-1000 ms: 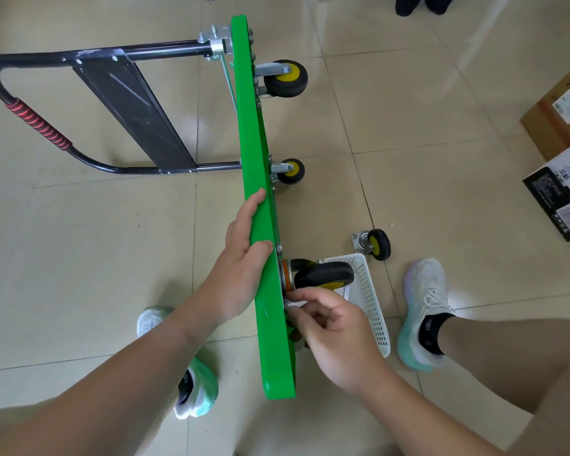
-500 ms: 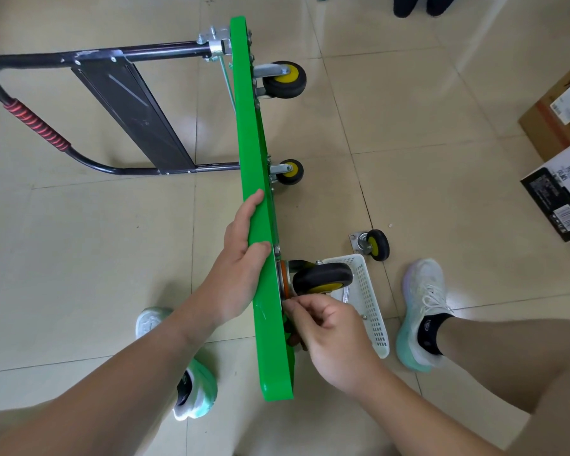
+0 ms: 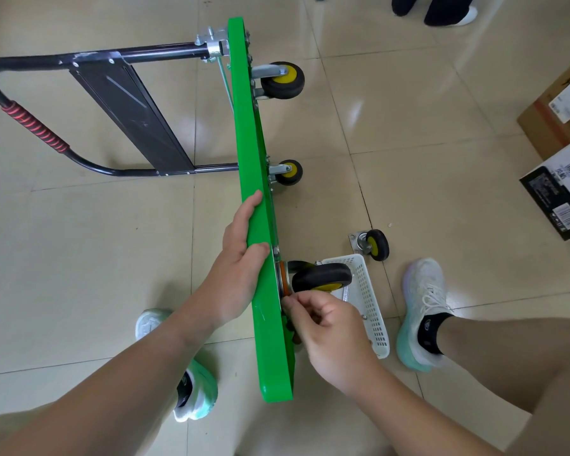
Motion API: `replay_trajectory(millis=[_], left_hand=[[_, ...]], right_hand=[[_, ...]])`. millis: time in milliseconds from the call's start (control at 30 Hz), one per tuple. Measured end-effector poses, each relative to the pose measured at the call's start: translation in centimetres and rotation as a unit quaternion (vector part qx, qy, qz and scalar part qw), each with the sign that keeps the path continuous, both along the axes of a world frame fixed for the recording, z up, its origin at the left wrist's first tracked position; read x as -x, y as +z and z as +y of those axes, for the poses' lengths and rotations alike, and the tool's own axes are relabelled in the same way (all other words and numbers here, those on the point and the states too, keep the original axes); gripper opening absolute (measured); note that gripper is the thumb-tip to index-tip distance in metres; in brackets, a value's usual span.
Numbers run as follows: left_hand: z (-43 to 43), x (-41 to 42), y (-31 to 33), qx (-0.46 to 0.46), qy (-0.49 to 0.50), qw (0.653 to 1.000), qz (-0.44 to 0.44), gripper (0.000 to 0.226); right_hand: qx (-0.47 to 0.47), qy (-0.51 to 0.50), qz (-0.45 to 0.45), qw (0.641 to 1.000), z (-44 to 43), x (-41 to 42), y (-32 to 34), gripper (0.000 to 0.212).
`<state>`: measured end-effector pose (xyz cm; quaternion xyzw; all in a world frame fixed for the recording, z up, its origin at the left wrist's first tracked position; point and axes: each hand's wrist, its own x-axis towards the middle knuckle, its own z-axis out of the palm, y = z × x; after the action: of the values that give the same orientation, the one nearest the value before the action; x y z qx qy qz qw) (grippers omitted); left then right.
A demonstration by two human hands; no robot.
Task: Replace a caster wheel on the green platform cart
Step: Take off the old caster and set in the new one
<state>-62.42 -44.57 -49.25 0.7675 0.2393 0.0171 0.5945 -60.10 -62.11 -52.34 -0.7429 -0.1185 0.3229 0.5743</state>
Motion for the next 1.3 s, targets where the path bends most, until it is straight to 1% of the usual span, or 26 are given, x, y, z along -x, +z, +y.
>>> replay_trajectory(millis=[67,200,300,467,633,833,900,1000,1067,1133,1200,1233,1300], left_hand=[[0.0,0.0,0.0,0.002,-0.001,1.0,-0.001,0.071],[-0.1,-0.1,0.0,0.003,-0.006,1.0,0.002,0.072],[0.0,0.0,-0.1,0.003,-0.003,1.0,0.002,0.072],[0.0,0.0,0.0,0.001,-0.003,1.0,0.001,0.071],[-0.1,-0.1,0.1,0.0,0.0,1.0,0.004,0.071],[0.0,0.0,0.2,0.0,0.002,1.0,0.0,0.071],[-0.1,0.0,0.2,0.004,0.003,1.0,0.0,0.071],[0.1,0.0,0.0,0.007,-0.003,1.0,-0.002,0.072],[0.2,0.0,-0.3,0.006,-0.009,1.0,-0.006,0.072],[0.4,0.1,-0.5,0.004,-0.014,1.0,-0.012,0.072],[0.5,0.1,-0.9,0.007,-0.011,1.0,-0.018,0.071],[0.6,0.1,-1.0,0.01,-0.008,1.0,-0.021,0.071],[0.7,0.1,-1.3,0.013,-0.006,1.0,-0.027,0.072]], right_hand=[[0.01,0.01,-0.005,1.0,-0.1,-0.1,0.0,0.013],[-0.013,-0.004,0.047,0.999,-0.2,0.2,-0.2,0.01],[-0.011,-0.006,0.034,0.999,-0.3,0.2,-0.4,0.008],[0.011,0.007,0.024,1.0,-0.5,0.1,-0.2,0.017],[-0.017,-0.005,0.051,0.999,-0.3,0.0,0.0,0.008],[0.012,0.004,0.003,1.0,0.0,0.0,-0.1,0.012],[0.014,0.007,-0.001,1.0,0.0,0.0,-0.3,0.013],[-0.001,0.009,0.017,1.0,-0.5,0.1,-0.9,0.012],[-0.021,-0.024,0.045,0.998,-1.2,0.1,-1.8,0.013],[0.015,-0.068,0.053,0.996,-2.6,-0.3,-4.0,0.021],[0.107,-0.096,0.034,0.989,-4.7,-1.2,-7.6,0.025],[0.159,-0.102,0.028,0.982,-5.8,-1.9,-9.7,0.023],[0.256,-0.083,0.025,0.963,-7.8,-3.5,-13.2,0.015]])
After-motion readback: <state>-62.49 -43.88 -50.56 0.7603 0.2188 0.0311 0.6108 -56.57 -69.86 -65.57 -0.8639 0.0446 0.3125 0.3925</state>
